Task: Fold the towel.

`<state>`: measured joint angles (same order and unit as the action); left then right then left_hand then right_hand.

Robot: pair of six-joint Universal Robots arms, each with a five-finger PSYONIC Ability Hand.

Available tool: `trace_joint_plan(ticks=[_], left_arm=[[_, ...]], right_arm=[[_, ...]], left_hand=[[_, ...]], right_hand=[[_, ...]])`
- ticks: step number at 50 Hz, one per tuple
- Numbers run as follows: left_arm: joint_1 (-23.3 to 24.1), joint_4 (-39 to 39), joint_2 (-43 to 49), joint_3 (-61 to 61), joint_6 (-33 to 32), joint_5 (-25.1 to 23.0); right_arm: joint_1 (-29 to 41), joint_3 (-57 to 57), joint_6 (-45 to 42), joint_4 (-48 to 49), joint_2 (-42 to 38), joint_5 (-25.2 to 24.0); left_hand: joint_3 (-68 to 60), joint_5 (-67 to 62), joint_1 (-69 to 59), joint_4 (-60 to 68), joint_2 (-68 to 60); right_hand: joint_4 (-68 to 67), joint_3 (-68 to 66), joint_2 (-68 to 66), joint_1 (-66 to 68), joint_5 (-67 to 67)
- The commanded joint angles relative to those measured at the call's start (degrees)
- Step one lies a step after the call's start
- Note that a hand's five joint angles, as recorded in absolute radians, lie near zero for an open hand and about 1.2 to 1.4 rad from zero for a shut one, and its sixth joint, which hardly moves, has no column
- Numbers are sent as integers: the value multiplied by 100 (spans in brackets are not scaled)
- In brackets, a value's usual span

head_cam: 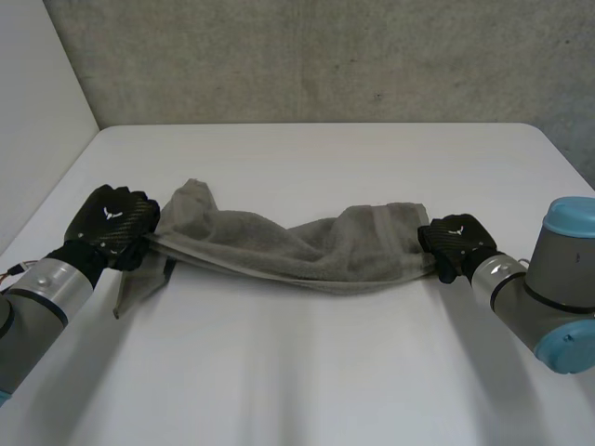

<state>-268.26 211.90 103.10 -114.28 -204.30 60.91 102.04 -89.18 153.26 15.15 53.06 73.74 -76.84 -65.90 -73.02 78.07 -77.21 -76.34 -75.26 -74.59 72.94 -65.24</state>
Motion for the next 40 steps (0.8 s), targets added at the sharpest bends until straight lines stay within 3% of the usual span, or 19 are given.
trace_joint_plan(ticks=[1,13,23,27,29,30,34,40], left_arm=[[2,0,0,2,4,0],[-7,0,0,2,-5,-9],[-41,-70,-762,125,39,35],[-42,-167,-1371,336,382,44],[-51,-368,-1887,607,985,9],[-51,-369,-1890,609,988,9],[-59,-763,-2320,1213,1839,-52],[-68,-975,-2102,1784,1964,-53]], right_arm=[[0,6,-7,5,-24,-18],[9,32,19,-74,213,26],[-18,208,90,-883,1989,-18],[-44,742,264,-1636,2909,-18],[-105,979,396,-1865,3120,-18],[-175,1242,528,-2067,3262,-18],[-228,1796,696,-2471,3368,-27],[-202,2720,679,-3053,3080,-71]], left_hand=[[-316,-410,-698,193,-279],[-316,-410,-698,193,-279],[-316,-410,-698,193,-279],[-316,-410,-698,193,-279],[-316,-410,-698,193,-279],[-316,-410,-698,193,-279],[-316,-410,-698,193,-279],[-316,-410,-698,193,-279]], right_hand=[[-366,-474,-541,706,-476],[-366,-474,-541,706,-476],[-366,-474,-541,706,-476],[-366,-474,-541,706,-476],[-366,-474,-541,706,-476],[-366,-474,-541,706,-476],[-366,-474,-541,706,-476],[-366,-474,-541,706,-476]])
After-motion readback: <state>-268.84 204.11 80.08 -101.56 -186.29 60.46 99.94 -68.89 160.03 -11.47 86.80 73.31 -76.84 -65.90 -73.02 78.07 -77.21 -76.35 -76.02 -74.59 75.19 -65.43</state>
